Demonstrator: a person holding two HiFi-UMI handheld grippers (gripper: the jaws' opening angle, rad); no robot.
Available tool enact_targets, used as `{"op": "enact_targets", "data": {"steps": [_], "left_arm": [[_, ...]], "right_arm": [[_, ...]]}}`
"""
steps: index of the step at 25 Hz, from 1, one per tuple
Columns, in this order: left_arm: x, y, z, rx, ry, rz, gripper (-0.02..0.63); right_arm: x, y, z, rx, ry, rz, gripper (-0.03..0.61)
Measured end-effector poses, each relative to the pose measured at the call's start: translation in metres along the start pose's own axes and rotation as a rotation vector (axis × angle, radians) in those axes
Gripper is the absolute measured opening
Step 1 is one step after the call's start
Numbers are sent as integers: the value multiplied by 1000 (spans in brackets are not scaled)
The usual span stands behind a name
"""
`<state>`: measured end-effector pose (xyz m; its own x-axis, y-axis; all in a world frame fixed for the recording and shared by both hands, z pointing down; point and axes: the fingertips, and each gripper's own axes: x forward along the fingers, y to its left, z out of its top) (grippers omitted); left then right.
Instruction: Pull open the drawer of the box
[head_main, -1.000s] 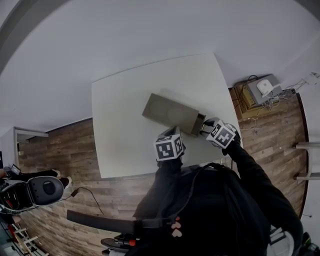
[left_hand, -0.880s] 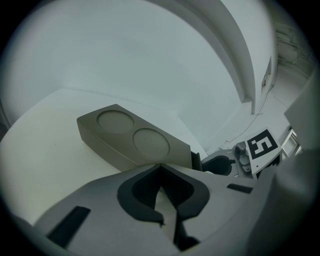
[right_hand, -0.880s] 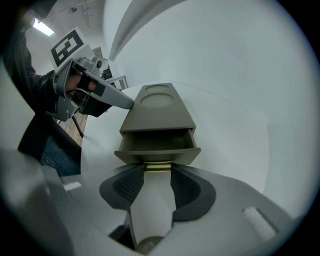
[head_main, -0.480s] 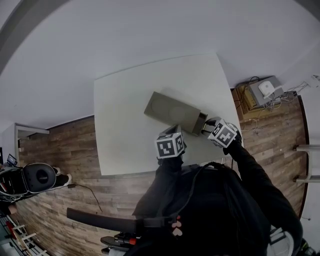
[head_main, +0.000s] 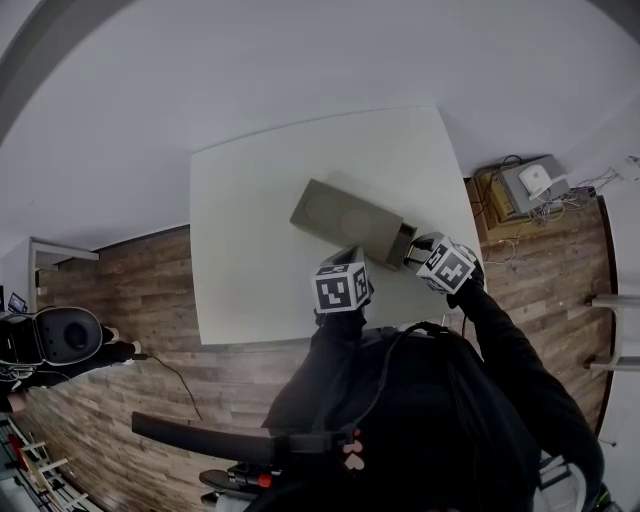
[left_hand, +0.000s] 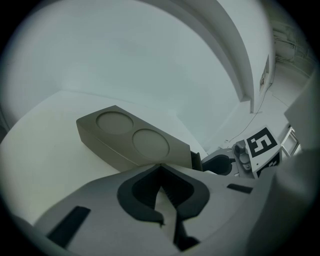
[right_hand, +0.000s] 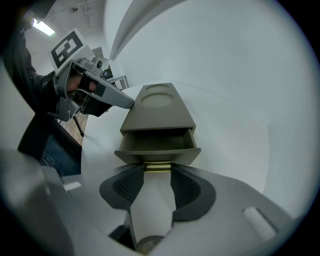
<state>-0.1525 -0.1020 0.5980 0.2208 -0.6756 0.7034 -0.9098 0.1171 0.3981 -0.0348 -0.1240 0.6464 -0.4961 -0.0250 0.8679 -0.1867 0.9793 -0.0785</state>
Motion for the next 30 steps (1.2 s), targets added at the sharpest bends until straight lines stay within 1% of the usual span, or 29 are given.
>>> {"op": "enact_targets", "data": {"steps": [3, 11, 16, 24, 30], "left_arm": [[1, 1, 0, -18, 3, -8, -5], [1, 1, 0, 3, 6, 3, -6], [-1, 0, -1, -13, 0, -3, -5], [0, 1, 0, -6, 6, -11, -6], [1, 2, -1, -8, 9, -11, -5]], "right_arm": [[1, -1, 0, 3, -2, -1, 163], [-4, 0, -8, 6, 13, -2, 163], [-5, 1, -11, 7, 10, -6, 163], [-6, 1, -11, 8, 16, -6, 163], [-10, 0, -21, 14, 24, -3, 163]]}}
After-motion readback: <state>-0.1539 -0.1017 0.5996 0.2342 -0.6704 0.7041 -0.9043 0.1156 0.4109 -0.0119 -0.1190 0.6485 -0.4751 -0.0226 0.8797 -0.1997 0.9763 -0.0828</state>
